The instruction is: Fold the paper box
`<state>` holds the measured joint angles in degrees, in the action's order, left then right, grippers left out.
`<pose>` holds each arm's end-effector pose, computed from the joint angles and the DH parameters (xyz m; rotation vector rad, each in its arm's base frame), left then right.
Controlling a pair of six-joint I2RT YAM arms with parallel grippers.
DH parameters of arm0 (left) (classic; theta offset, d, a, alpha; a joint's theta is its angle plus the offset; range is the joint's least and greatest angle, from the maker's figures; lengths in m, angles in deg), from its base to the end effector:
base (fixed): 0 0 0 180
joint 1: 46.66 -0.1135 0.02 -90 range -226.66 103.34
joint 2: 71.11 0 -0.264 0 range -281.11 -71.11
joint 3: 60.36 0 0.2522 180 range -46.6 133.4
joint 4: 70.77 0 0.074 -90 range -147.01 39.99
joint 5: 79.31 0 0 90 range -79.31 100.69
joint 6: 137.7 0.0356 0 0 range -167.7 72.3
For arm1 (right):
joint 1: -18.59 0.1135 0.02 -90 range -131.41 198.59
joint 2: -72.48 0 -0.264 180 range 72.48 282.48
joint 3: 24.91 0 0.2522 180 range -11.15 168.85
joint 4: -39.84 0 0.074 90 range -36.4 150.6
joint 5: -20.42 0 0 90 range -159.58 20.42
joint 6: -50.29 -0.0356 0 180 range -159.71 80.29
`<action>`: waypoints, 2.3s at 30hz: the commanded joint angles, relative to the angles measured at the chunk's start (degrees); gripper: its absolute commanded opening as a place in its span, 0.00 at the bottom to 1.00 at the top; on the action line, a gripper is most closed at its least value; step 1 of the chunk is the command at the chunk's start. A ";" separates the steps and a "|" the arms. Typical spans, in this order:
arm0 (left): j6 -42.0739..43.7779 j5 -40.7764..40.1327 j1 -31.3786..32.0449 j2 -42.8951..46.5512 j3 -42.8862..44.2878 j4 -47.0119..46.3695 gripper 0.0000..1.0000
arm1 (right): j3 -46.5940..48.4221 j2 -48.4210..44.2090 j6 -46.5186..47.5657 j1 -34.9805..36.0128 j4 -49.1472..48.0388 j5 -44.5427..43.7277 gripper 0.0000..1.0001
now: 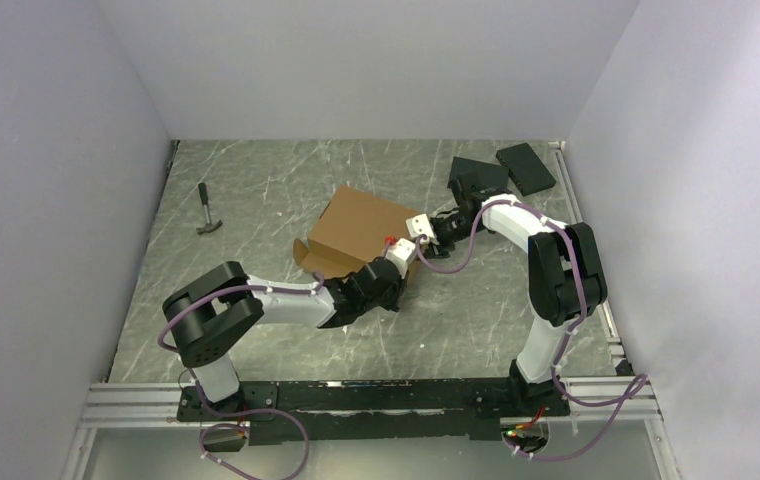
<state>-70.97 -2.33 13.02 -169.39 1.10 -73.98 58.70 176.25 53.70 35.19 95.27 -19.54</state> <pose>0.1838 -0.2984 0.1634 0.5587 2.1290 -0.5922 0.3216 0.1243 0.1892 -1.9867 1.2231 0.6689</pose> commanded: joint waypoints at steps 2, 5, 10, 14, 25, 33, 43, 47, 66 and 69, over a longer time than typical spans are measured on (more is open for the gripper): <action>0.00 1.50 -0.94 2.36 3.49 0.66 0.00 | 0.29 1.53 -0.86 0.54 4.07 -0.47 0.48; -0.48 2.00 -1.38 2.80 4.52 1.65 0.00 | 0.29 1.53 -0.78 0.53 4.13 -0.55 0.48; -1.82 3.25 -2.63 3.47 6.72 4.07 0.00 | 0.22 1.53 -0.66 0.54 4.14 -0.53 0.48; -2.65 4.71 -3.33 3.61 8.03 4.58 0.00 | 0.20 1.53 -0.59 0.54 4.21 -0.56 0.48; -4.85 3.57 -3.50 4.62 -1.05 -9.33 0.00 | 0.63 1.40 -2.34 0.45 3.94 1.11 0.48; -4.56 4.40 -3.91 2.84 -1.77 -13.00 0.00 | 0.30 1.03 -1.40 0.45 4.64 2.78 0.48; -5.16 5.63 -4.05 2.89 -0.53 -13.40 0.00 | -0.06 0.83 -1.12 0.44 4.46 2.96 0.47; -6.42 5.47 -4.01 1.38 2.24 -8.33 0.00 | -0.23 0.68 -1.21 0.44 4.26 2.96 0.47; -25.67 3.45 -5.53 -1.13 6.41 1.69 0.09 | -1.38 -0.14 -0.99 0.48 3.33 2.61 0.46; -25.33 4.00 -5.66 -1.04 6.77 1.52 0.13 | -1.38 -0.12 -1.03 0.63 3.33 2.52 0.46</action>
<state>-92.65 2.35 8.45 -170.40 4.79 -69.15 58.85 176.43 52.28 35.08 95.51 -18.06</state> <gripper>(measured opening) 0.103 0.465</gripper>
